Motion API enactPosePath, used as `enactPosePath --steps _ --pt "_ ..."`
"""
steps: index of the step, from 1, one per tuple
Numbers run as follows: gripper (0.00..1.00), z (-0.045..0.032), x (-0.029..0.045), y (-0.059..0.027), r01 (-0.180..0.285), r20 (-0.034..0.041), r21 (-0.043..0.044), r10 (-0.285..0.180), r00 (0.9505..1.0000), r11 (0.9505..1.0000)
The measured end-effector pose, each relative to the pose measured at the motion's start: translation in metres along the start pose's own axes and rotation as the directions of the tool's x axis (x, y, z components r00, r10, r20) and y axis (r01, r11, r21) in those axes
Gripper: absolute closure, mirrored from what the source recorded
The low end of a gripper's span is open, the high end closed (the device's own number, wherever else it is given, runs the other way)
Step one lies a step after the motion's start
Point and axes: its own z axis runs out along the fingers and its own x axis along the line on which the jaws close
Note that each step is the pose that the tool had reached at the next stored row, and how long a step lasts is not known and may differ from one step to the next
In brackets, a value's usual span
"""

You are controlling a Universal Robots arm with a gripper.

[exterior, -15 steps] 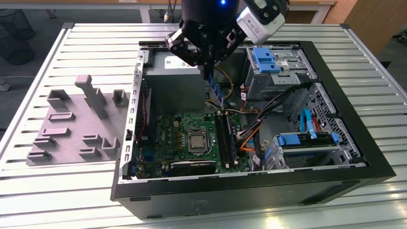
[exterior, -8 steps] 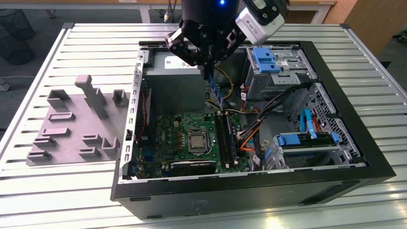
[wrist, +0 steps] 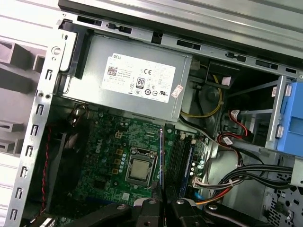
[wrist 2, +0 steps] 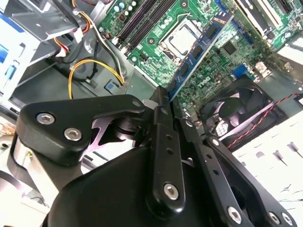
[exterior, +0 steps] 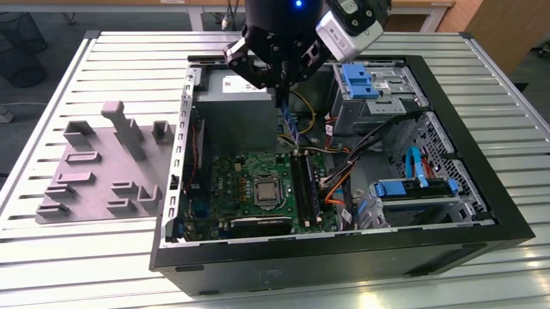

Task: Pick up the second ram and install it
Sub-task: 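Insert the second ram into the second slot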

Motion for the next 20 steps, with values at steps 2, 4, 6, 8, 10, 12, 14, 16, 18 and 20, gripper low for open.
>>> enactPosePath --steps 2,4,6,8,10,12,14,16,18,20 --pt "0.86 0.0 0.0 0.0 -0.019 0.0007 0.0008 0.019 0.9998 0.9998" --pt "0.86 0.0001 0.0 0.0 -0.036 0.0014 0.0016 0.036 0.9994 0.9994" --pt "0.86 0.0002 0.0 0.0 -0.055 0.0022 0.0023 0.055 0.9985 0.9985" --pt "0.86 0.0002 0.0 0.0 -0.073 0.003 0.003 0.073 0.9973 0.9973" --pt "0.86 0.0003 0.0 0.0 -0.087 0.0035 0.0036 0.087 0.9962 0.9962" --pt "0.86 0.0004 0.0 0.0 -0.094 0.0038 0.0038 0.094 0.9956 0.9956" --pt "0.86 0.0004 0.0 0.0 -0.094 0.0038 0.0039 0.094 0.9955 0.9955" --pt "0.86 0.0004 0.0 0.0 -0.095 0.0039 0.0039 0.095 0.9955 0.9955" --pt "0.86 0.0004 0.0 0.0 -0.095 0.0039 0.0039 0.095 0.9955 0.9955" --pt "0.86 0.0004 0.0 0.0 -0.095 0.0039 0.0038 0.095 0.9955 0.9955"
